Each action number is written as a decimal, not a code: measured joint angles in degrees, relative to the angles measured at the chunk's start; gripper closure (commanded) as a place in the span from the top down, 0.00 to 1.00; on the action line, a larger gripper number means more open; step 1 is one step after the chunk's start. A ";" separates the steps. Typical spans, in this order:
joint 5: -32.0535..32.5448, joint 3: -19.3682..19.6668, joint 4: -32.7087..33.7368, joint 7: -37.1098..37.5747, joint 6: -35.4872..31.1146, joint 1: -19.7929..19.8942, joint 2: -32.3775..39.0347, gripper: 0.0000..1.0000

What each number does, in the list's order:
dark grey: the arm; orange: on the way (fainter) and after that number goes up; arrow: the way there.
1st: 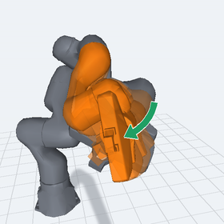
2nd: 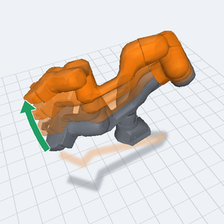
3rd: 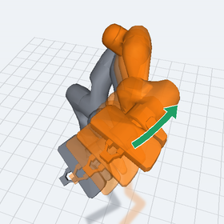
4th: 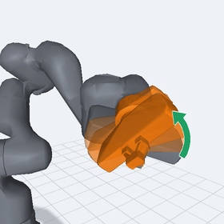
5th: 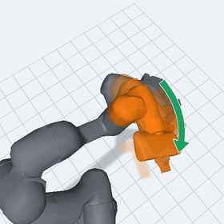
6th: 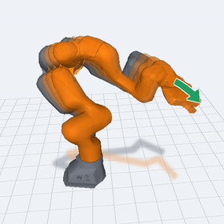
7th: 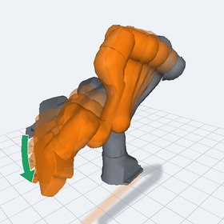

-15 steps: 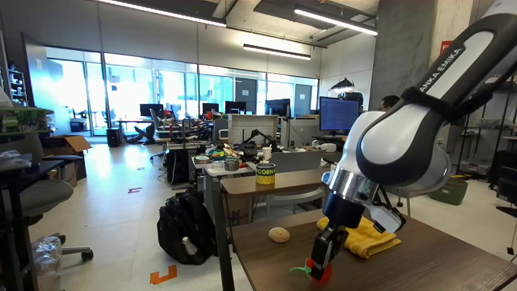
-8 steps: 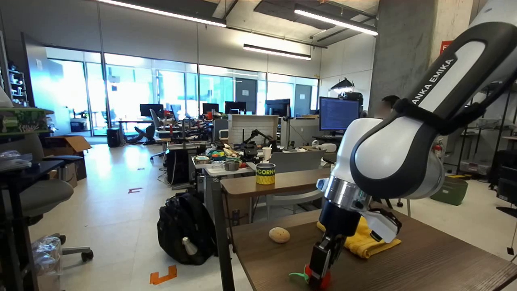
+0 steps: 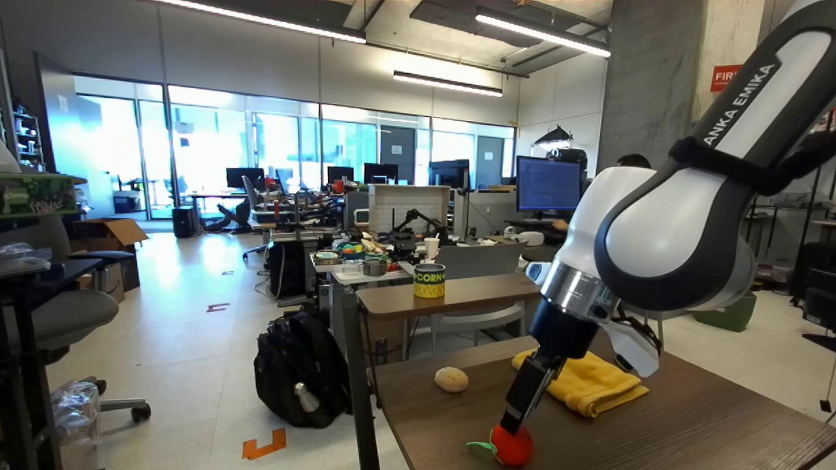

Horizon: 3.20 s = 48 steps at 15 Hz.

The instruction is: Move the potato to the left, wipe the table with the yellow towel, move the red plush toy to the left, wipe the right side of the table with the towel, move the potato and red toy to the right, wipe the left side of the table

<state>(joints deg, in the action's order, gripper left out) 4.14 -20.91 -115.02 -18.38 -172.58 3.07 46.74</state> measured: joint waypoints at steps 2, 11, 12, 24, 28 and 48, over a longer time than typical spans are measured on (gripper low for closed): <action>-0.02 1.12 -1.51 1.42 -5.08 0.53 -3.03 1.00; -0.30 21.98 14.66 18.01 3.79 -5.71 -1.60 1.00; -0.30 23.54 17.37 19.78 7.04 -6.55 0.35 1.00; -1.04 20.22 29.22 21.27 21.56 -6.15 12.45 1.00; -1.45 23.49 29.39 22.31 21.32 -4.35 13.17 1.00; 1.77 21.14 10.28 10.37 14.41 0.08 6.26 1.00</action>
<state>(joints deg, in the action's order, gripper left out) 5.91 0.23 -104.74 -8.00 -158.17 3.15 53.00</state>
